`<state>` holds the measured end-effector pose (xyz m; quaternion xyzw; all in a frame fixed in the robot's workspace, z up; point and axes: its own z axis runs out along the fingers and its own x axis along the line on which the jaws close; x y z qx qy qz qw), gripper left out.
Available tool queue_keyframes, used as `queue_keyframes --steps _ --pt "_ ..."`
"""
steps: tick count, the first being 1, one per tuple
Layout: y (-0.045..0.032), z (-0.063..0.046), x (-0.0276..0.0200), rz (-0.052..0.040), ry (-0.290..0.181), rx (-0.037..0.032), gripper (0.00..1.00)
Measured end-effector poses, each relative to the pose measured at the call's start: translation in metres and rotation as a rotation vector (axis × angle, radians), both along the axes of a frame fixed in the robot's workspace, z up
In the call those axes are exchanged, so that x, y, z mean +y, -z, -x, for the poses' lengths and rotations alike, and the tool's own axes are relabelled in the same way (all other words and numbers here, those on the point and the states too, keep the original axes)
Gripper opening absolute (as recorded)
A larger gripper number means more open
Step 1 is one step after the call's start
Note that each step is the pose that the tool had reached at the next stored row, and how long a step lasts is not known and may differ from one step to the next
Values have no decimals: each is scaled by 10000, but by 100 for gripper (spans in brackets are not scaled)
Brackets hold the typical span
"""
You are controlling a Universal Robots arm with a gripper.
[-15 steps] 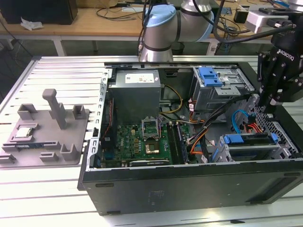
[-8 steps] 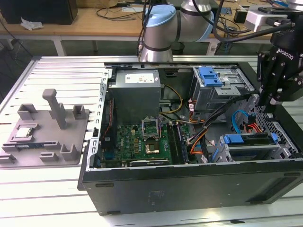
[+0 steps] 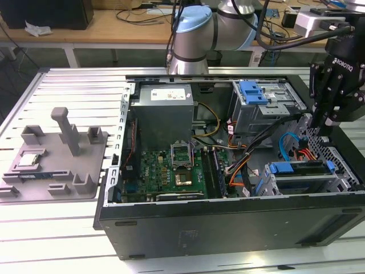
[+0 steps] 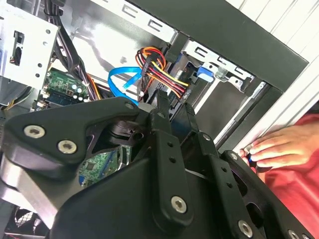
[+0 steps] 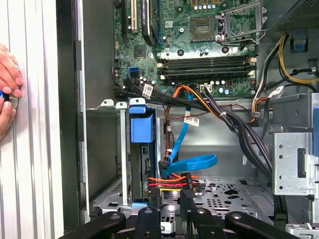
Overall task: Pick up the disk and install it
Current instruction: 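Insert the second disk wire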
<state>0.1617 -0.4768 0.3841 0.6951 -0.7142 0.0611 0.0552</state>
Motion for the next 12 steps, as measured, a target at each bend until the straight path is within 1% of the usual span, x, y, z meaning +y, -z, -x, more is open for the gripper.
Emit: queue_keyframes --steps 2,7,12 --pt "1 0 3 28 0 0 30" --pt "12 1 18 133 0 0 30" --pt "41 13 25 139 1 1 30"
